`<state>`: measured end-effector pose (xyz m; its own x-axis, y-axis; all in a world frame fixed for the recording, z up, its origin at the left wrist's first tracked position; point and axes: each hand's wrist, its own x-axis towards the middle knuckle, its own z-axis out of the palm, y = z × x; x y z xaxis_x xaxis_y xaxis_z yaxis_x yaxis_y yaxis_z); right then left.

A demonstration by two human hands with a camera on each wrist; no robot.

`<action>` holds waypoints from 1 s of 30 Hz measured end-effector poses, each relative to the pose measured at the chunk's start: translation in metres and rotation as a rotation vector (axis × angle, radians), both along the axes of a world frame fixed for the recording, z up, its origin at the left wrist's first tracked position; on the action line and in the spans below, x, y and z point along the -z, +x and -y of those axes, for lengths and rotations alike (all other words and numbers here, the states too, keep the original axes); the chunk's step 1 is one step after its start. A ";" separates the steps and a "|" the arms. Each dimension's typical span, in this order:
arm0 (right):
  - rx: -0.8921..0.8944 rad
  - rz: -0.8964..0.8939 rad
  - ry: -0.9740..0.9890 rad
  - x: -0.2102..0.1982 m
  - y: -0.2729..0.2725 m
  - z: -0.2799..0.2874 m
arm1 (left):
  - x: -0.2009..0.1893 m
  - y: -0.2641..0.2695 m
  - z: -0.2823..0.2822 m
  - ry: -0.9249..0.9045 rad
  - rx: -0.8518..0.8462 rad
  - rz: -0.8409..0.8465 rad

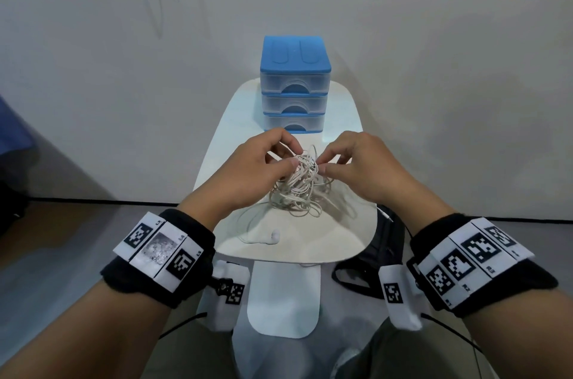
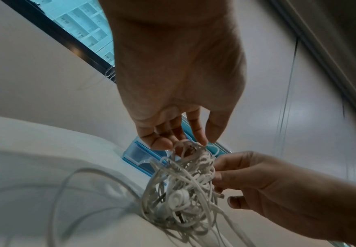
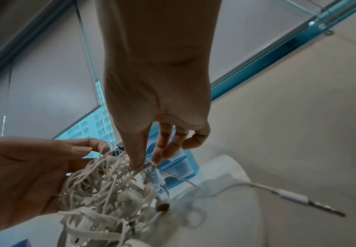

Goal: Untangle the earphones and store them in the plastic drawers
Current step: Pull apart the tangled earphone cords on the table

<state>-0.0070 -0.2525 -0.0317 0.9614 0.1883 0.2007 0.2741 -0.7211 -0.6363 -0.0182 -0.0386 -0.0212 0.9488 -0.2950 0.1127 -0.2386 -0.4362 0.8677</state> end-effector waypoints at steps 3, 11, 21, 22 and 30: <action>-0.008 0.033 0.062 0.000 -0.002 0.001 | 0.000 0.000 -0.002 -0.010 0.001 -0.016; -0.087 -0.204 0.412 0.006 -0.009 -0.006 | 0.003 -0.004 -0.001 -0.068 0.016 -0.063; -0.080 -0.276 0.469 0.005 -0.011 -0.006 | 0.005 -0.002 -0.001 -0.043 0.021 0.007; -0.086 -0.292 0.475 0.005 -0.011 -0.007 | 0.005 -0.002 0.000 -0.038 0.015 0.016; -0.101 -0.364 0.481 0.008 -0.009 -0.005 | 0.010 0.000 -0.002 0.029 -0.003 0.095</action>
